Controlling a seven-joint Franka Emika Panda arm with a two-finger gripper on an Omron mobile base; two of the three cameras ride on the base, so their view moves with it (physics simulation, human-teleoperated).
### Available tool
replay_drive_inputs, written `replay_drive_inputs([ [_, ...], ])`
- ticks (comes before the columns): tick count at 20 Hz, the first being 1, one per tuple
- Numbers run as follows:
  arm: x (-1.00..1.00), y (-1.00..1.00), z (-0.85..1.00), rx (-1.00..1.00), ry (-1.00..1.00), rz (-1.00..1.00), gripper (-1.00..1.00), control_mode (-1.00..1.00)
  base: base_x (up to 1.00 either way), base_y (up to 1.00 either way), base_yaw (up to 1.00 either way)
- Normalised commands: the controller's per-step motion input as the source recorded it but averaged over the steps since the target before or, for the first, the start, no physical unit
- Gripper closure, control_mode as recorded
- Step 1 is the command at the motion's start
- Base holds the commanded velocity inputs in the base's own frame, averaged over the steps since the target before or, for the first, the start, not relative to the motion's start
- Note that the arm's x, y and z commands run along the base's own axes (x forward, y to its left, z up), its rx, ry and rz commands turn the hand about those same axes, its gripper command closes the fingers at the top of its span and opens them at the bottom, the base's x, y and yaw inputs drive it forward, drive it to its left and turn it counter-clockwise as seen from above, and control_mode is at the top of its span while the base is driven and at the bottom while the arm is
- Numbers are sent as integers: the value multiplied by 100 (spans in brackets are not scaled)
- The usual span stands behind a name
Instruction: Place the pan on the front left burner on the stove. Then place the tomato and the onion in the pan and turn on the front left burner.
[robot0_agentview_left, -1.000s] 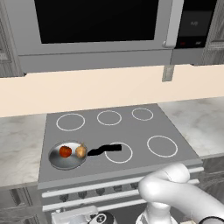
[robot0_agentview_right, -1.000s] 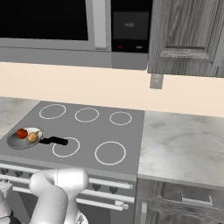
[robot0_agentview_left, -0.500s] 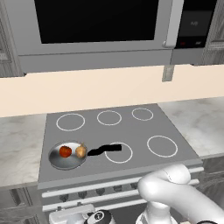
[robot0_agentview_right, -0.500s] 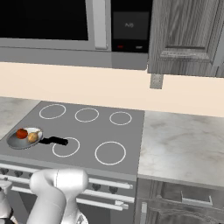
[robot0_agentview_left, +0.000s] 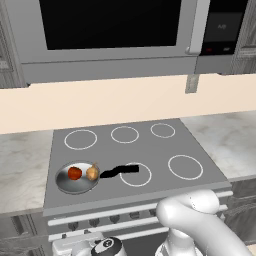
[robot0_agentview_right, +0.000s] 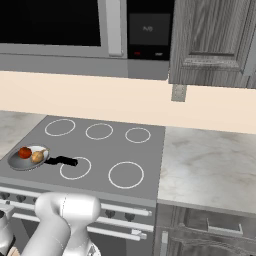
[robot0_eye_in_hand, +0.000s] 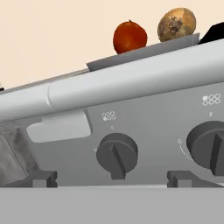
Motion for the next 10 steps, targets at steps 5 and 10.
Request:
replay_drive_inputs([
  [5,14,13,-16,0,0,0,-100,-100,0,0,0],
  [10,1,0,0,0,0,0,-100,-100,0,0,0],
])
